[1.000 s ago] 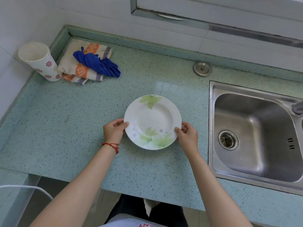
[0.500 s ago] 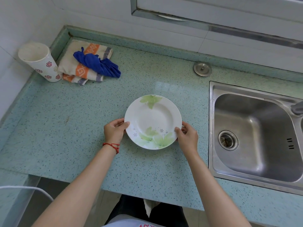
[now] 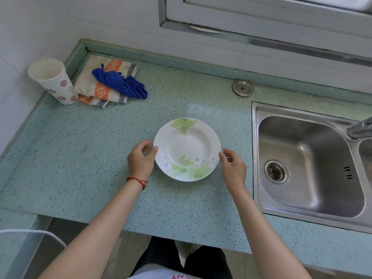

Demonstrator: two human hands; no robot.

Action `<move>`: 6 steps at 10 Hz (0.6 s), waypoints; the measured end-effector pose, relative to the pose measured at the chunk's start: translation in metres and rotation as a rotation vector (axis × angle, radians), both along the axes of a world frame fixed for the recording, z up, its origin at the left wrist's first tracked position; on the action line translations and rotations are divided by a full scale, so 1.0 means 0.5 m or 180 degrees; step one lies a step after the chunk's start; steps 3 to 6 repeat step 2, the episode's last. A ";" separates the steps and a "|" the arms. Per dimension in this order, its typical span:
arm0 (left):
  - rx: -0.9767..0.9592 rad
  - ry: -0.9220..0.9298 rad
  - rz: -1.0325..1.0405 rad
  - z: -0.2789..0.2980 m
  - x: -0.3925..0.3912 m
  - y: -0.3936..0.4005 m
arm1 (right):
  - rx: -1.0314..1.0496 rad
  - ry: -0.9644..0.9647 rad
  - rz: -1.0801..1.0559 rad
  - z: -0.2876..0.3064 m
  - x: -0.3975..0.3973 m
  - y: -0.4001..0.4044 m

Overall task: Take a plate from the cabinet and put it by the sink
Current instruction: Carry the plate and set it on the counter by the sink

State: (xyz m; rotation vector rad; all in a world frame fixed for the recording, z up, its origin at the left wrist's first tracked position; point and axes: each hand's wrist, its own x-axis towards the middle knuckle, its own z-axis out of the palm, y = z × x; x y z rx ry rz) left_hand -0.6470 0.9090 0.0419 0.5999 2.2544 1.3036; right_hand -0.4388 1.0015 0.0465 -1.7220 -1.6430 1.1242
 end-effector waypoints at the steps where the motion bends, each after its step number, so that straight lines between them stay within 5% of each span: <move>1: -0.0168 0.0527 -0.0569 0.008 0.004 -0.001 | 0.0210 -0.0209 0.0218 0.003 0.001 -0.003; 2: -0.0314 0.0991 -0.1070 0.016 0.010 -0.002 | 0.0392 -0.0529 0.0470 0.006 0.001 -0.012; 6: -0.0314 0.0991 -0.1070 0.016 0.010 -0.002 | 0.0392 -0.0529 0.0470 0.006 0.001 -0.012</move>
